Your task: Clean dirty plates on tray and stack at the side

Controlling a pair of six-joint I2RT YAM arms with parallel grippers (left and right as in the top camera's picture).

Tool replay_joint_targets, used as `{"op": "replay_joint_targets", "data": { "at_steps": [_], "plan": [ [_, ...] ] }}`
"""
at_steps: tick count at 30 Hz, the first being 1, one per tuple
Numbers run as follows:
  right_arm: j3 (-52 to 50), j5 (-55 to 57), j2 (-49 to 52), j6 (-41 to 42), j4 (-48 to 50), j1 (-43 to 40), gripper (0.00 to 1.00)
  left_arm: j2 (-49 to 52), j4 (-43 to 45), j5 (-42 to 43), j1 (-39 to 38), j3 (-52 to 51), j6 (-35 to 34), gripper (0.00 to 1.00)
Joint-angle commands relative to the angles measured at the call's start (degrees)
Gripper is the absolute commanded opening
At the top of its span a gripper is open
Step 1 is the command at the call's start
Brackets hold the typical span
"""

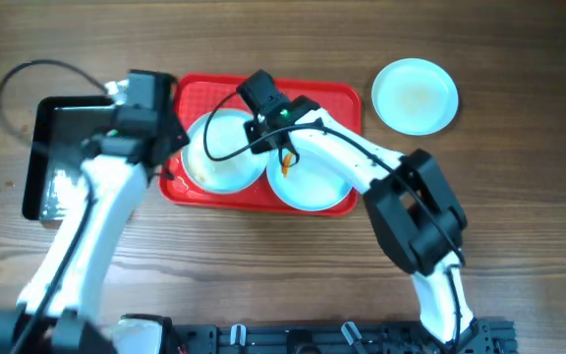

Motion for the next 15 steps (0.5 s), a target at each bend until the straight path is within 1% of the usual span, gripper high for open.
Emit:
{"op": "replay_joint_targets", "data": {
  "at_steps": [1, 2, 4, 5, 7, 8, 10, 14, 15],
  "plan": [
    [5.18, 11.96, -11.15, -9.55, 0.66, 0.17, 0.04, -3.02, -5.84, 10.27, 2.36, 0.85, -1.92, 0.04],
    [5.51, 15.41, -12.70, -11.32, 0.79, 0.52, 0.04, -2.75, -7.54, 10.27, 2.36, 0.79, -1.92, 0.04],
    [5.64, 26.01, -15.72, -18.88, 2.38, 1.88, 0.04, -2.47, -8.72, 10.29, 2.34, -0.48, -1.95, 0.04],
    [5.64, 34.91, -16.46, -27.02, 4.63, 3.67, 0.04, -2.47, -8.70, 10.40, 2.34, -1.31, -1.95, 0.04],
    [5.64, 41.75, -16.44, -33.09, 6.93, 5.40, 0.04, -2.47, -8.72, 11.19, 2.34, -1.36, -1.95, 0.04],
    [5.64, 43.80, -16.44, -36.79, 8.37, 6.34, 0.04, -2.47, -8.70, 11.78, 2.36, -1.36, -1.95, 0.04],
    [5.64, 48.13, -16.35, -48.68, 14.34, 9.01, 0.04, -2.47, -8.70, 11.98, 2.34, -1.36, -1.95, 0.04],
    [5.64, 54.29, -16.35, -66.16, 25.53, 13.68, 0.04, -2.47, -8.74, 12.33, 2.36, -1.40, -1.95, 0.04],
    [5.64, 56.46, -16.35, -69.33, 27.96, 14.84, 0.04, -2.47, -8.70, 12.44, 2.34, -1.40, -1.95, 0.04]
  ]
}}
